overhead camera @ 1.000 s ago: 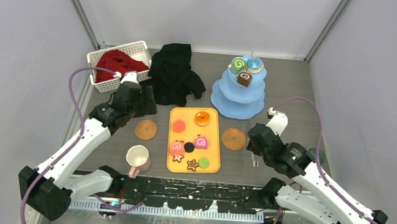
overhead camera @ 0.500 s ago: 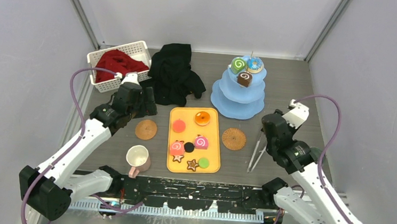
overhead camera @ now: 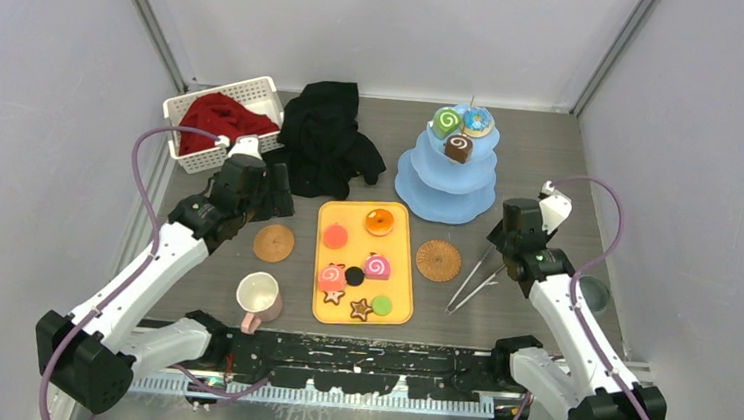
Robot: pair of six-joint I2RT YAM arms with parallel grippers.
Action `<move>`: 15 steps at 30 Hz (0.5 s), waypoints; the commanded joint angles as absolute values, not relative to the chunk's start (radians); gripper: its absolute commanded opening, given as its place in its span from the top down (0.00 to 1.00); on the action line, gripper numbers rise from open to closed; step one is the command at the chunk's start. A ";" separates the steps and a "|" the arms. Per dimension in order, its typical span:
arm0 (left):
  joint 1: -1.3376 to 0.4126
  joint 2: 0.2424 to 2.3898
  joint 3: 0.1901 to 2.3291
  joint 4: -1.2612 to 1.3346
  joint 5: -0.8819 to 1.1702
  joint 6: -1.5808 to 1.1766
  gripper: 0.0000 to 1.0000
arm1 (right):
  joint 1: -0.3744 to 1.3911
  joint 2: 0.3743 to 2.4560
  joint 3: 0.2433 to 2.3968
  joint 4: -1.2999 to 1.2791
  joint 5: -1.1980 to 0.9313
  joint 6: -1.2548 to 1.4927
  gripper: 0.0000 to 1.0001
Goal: Serve the afternoon tea
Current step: Pick up the clamp from the center of the board.
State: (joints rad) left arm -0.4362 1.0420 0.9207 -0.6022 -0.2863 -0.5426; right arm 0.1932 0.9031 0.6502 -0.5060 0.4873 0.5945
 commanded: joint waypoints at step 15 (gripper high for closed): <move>-0.431 1.003 0.913 -0.588 -0.302 -0.546 0.04 | 0.173 1.050 0.547 -0.552 0.261 0.806 0.07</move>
State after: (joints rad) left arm -0.4362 1.0161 0.9176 -0.6106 -0.2890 -0.5426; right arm 0.1791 1.0542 0.5781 -0.5690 0.2989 0.7490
